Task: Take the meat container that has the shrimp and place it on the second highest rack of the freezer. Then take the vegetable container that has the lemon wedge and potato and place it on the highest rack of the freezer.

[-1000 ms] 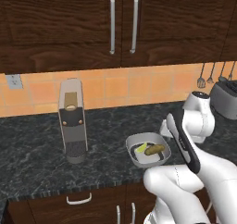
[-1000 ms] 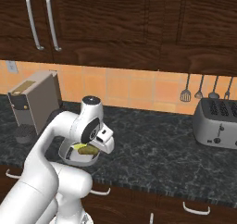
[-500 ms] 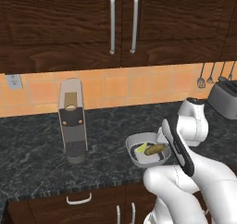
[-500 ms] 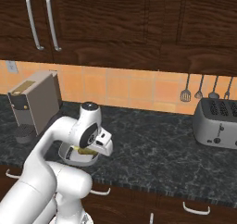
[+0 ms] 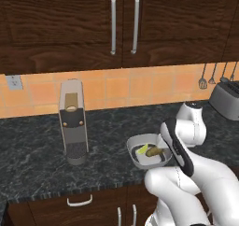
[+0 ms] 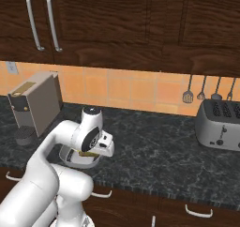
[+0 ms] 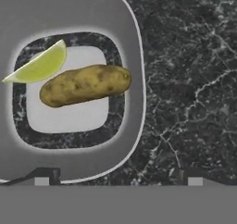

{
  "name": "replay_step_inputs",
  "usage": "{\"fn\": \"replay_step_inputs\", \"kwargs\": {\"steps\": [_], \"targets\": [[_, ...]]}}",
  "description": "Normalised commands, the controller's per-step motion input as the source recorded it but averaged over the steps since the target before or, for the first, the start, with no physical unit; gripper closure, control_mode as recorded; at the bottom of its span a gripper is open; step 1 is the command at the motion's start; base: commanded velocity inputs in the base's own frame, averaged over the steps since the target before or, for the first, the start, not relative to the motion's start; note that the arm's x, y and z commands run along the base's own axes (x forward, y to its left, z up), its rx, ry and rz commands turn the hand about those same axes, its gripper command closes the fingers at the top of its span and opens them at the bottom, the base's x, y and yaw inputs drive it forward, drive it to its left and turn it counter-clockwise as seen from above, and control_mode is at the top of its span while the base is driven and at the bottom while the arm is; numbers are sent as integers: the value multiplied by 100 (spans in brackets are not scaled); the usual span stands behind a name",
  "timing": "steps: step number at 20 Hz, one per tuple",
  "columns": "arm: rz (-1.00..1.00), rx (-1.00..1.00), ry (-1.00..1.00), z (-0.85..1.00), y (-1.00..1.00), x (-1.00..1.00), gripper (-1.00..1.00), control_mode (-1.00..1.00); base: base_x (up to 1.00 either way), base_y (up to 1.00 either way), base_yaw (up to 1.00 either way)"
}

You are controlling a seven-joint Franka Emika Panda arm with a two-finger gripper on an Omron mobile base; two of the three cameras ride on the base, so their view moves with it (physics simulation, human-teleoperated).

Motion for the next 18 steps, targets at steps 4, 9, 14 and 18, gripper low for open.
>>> {"fn": "replay_step_inputs", "kwargs": {"steps": [4,9,14,18], "targets": [[14,0,1,-29,0,11,-100,-100,0,0,0],[11,0,2,-5,0,29,-100,-100,0,0,0],[11,0,5,-23,0,19,-100,-100,0,0,0],[9,0,5,-33,0,11,-100,-100,0,0,0]]}}
